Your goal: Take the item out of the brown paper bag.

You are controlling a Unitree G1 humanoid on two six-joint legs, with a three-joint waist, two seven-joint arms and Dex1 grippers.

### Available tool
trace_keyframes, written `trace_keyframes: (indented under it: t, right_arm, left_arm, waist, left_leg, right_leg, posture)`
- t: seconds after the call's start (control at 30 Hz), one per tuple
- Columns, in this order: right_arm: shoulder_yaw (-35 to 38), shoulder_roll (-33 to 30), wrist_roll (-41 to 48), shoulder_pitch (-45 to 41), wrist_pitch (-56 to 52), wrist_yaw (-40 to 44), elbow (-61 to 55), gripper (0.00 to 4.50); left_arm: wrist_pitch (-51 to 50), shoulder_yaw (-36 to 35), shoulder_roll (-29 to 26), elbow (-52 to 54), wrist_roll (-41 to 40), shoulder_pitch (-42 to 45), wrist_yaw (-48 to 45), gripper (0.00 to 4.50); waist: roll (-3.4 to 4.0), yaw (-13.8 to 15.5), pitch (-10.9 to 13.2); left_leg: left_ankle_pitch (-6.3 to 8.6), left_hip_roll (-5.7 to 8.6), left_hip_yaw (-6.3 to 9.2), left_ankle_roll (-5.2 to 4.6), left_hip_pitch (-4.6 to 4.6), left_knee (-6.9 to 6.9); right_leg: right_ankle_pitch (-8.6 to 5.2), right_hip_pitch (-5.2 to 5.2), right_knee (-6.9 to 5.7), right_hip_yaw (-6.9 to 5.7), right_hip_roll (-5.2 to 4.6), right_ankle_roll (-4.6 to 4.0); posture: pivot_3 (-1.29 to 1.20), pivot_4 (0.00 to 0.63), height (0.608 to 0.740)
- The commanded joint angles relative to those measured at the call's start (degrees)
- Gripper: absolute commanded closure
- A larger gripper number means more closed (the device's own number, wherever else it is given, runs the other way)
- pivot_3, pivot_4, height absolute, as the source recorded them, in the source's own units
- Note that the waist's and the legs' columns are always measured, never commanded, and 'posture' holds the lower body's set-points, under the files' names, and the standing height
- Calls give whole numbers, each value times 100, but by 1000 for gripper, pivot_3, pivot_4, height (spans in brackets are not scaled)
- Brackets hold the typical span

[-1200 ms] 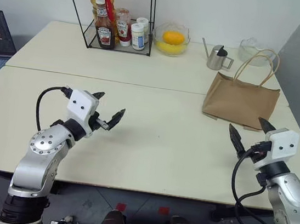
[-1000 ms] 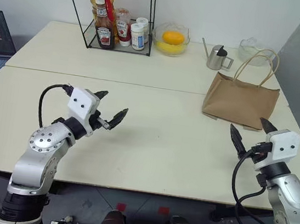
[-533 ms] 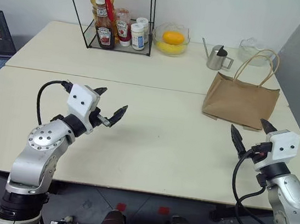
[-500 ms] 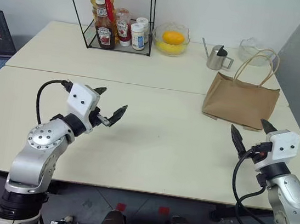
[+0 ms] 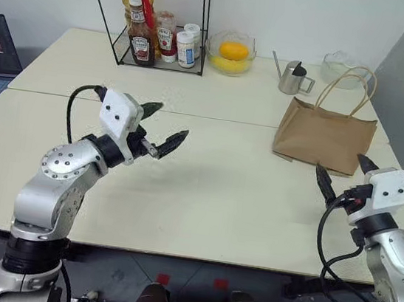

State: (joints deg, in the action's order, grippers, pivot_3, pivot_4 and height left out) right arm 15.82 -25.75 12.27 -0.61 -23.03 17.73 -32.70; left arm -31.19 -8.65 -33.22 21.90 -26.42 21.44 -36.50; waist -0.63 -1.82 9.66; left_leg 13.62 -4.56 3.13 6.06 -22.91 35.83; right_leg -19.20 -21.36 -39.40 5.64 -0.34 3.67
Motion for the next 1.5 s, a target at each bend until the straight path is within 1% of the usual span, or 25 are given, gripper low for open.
trace_keyframes:
  t: [0.03, 0.13, 0.2, 0.27, 0.53, 0.77, 0.93, 1.17, 1.23, 1.4, 1.5]
  right_arm:
    - [210, -420, -166, -546, -356, -129, -18, 145]
    - [143, -845, -304, -1166, -770, -116, 330, 145]
    - [-36, -1163, -452, -1693, -1119, -76, 773, 145]
    - [-185, -1293, -566, -2222, -1176, -98, 1275, 145]
    - [-876, -1399, -1065, -4536, -730, 18, 3974, 145]
    - [-1210, -1517, -1405, -5906, -206, 173, 5788, 145]
    - [-1467, -1577, -1642, -6551, 145, 357, 6710, 145]
    - [-1795, -1526, -1941, -6996, 336, 613, 7431, 145]
    - [-1821, -1546, -1968, -7016, 370, 670, 7497, 145]
    - [-1692, -1710, -1844, -6821, 77, 1029, 7119, 145]
    - [-1592, -1804, -1746, -6812, -84, 1205, 7123, 145]
  left_arm:
    - [-107, 15, -185, 80, -264, 333, -300, 0]
    - [-141, 155, -227, 19, -274, 544, -433, 0]
    - [-127, 251, -211, -48, -251, 679, -484, 0]
    - [-85, 342, -193, -129, -215, 767, -536, 0]
    - [125, 574, -81, -379, -118, 961, -670, 0]
    - [260, 647, -21, -444, -53, 981, -727, 0]
    - [381, 679, 3, -513, -2, 964, -772, 0]
    - [526, 755, 42, -592, 76, 961, -864, 0]
    - [542, 777, 59, -574, 93, 952, -862, 0]
    - [597, 773, 59, -590, 110, 911, -876, 0]
    - [644, 808, 78, -616, 141, 910, -886, 0]
  waist:
    - [0, -3, 1]
    - [0, -5, 1]
    - [-2, -4, 3]
    - [-2, -5, 3]
    - [-4, -21, 13]
    - [-1, -14, 17]
    - [3, -16, 25]
    - [5, -17, 29]
    - [6, -18, 29]
    - [10, -13, 33]
    - [11, -8, 35]
  left_leg:
    - [0, 0, -1, 0, 0, 2]
    - [0, 0, 0, 0, 1, 3]
    - [0, 0, 0, 0, 0, 4]
    - [0, 1, -1, 0, 0, 8]
    - [0, 1, -6, -1, -5, 2]
    - [1, 1, -9, -2, -10, 0]
    - [2, 2, -11, -4, -11, -3]
    - [3, 2, -13, -5, -11, -3]
    - [3, 2, -13, -5, -11, -3]
    - [3, 2, -13, -5, -12, -3]
    - [3, 2, -13, -5, -13, -3]
  right_leg:
    - [0, -1, -1, 1, 0, 0]
    - [0, 0, -1, 1, 1, 0]
    - [0, 1, 0, 1, 1, 0]
    - [0, 1, 0, 2, 1, 0]
    - [1, -7, 4, 4, 0, -2]
    - [2, -8, 15, 3, -5, -3]
    - [2, -9, 21, 2, -6, -3]
    - [2, -9, 22, 3, -7, -3]
    - [2, -9, 22, 2, -7, -3]
    - [2, -10, 22, 2, -7, -3]
    - [2, -9, 22, 2, -8, -3]
  posture:
    - [0, 150, 740]
    - [0, 150, 740]
    - [0, 150, 740]
    - [0, 150, 740]
    - [0, 150, 740]
    - [0, 150, 740]
    - [0, 150, 740]
    - [0, 150, 740]
    - [0, 150, 740]
    - [0, 150, 740]
    - [0, 150, 740]
